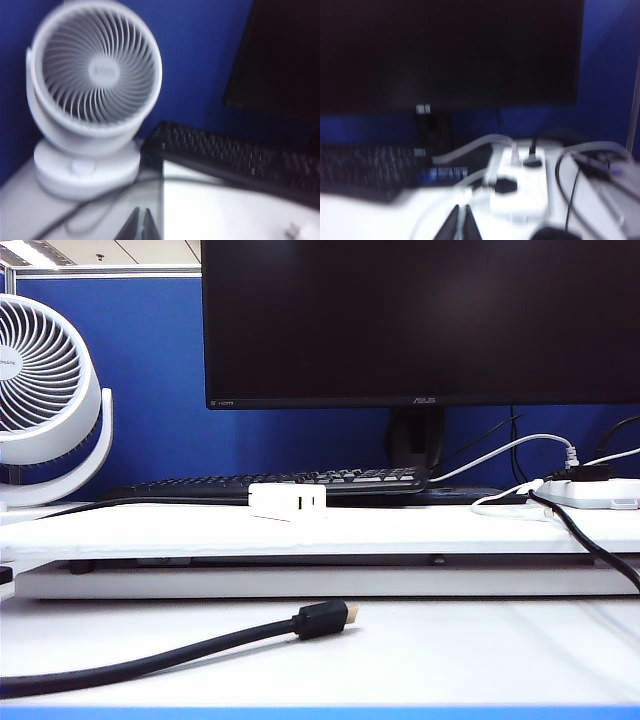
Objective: Pick up the Type-C charging cable and the charging base, insert one end of the Type-C charger into the corresponding slot on the base, and finally place the plugged-in charger back on the table.
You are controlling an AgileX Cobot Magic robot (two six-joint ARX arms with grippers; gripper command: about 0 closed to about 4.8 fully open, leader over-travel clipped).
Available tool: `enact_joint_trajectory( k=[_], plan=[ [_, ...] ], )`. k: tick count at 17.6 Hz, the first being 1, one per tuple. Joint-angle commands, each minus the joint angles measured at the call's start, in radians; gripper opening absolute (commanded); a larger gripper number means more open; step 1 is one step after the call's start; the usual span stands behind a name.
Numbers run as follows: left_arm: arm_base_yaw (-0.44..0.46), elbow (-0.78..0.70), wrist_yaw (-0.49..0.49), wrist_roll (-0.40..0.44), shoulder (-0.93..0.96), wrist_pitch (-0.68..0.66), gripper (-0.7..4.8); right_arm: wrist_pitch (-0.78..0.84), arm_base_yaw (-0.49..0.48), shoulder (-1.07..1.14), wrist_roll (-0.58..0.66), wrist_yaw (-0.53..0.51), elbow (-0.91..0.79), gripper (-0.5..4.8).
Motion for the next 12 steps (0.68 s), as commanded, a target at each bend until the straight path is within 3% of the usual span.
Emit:
enact_joint_trajectory(
  k=[1, 5, 6, 8, 11, 12],
  plan=[
    [0.000, 0.184, -0.001, 0.052, 0.241, 0.106, -0.06, 0.006, 0.000, 0.103, 0.004, 0.002, 0.140, -0.06],
    [0.000, 0.486, 0.112, 0.160, 0.615, 0.105, -0.06, 0.005, 0.006, 0.286, 0.004, -0.007, 0.330, -0.06],
    [0.000, 0.595, 0.228, 0.174, 0.752, 0.102, -0.06, 0.002, 0.006, 0.358, 0.004, -0.010, 0.407, -0.06],
    [-0.003, 0.711, 0.363, 0.174, 0.895, 0.087, -0.06, -0.016, 0.006, 0.434, 0.004, -0.046, 0.492, -0.06],
    [-0.039, 0.862, 0.465, 0.203, 1.085, -0.019, -0.06, -0.039, 0.006, 0.543, 0.008, -0.181, 0.604, -0.06],
    [-0.066, 0.911, 0.515, 0.230, 1.159, -0.066, -0.06, -0.040, 0.006, 0.598, 0.042, -0.293, 0.630, -0.06]
  ],
)
